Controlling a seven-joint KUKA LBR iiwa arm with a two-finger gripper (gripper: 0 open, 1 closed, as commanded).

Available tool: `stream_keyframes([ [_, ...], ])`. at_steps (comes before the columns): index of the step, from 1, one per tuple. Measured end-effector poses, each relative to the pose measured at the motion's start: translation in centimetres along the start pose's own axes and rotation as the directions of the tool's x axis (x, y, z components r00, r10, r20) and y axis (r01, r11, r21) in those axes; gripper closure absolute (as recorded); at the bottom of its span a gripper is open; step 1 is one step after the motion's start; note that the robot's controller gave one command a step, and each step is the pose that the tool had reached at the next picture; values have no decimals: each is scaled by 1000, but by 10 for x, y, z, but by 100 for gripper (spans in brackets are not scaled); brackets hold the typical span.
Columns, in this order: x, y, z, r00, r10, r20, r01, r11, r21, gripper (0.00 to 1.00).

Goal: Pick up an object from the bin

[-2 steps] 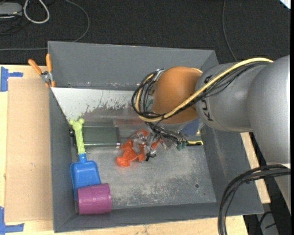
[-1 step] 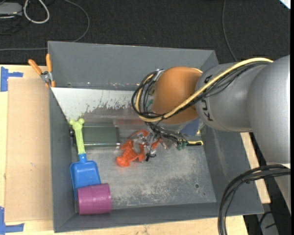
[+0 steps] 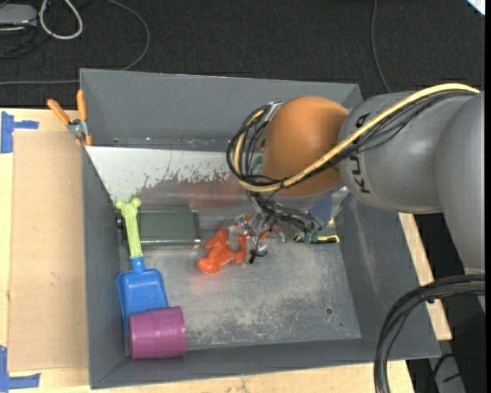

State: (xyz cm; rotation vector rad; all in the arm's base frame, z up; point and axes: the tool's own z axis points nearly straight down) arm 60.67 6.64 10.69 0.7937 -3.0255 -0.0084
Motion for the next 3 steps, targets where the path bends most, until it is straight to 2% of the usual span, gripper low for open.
stream_keyframes([
  [1,-1,0,-26,1000,1,5,-1,1000,3,100],
  [3,-1,1,-55,1000,3,4,-3,1000,2,100],
])
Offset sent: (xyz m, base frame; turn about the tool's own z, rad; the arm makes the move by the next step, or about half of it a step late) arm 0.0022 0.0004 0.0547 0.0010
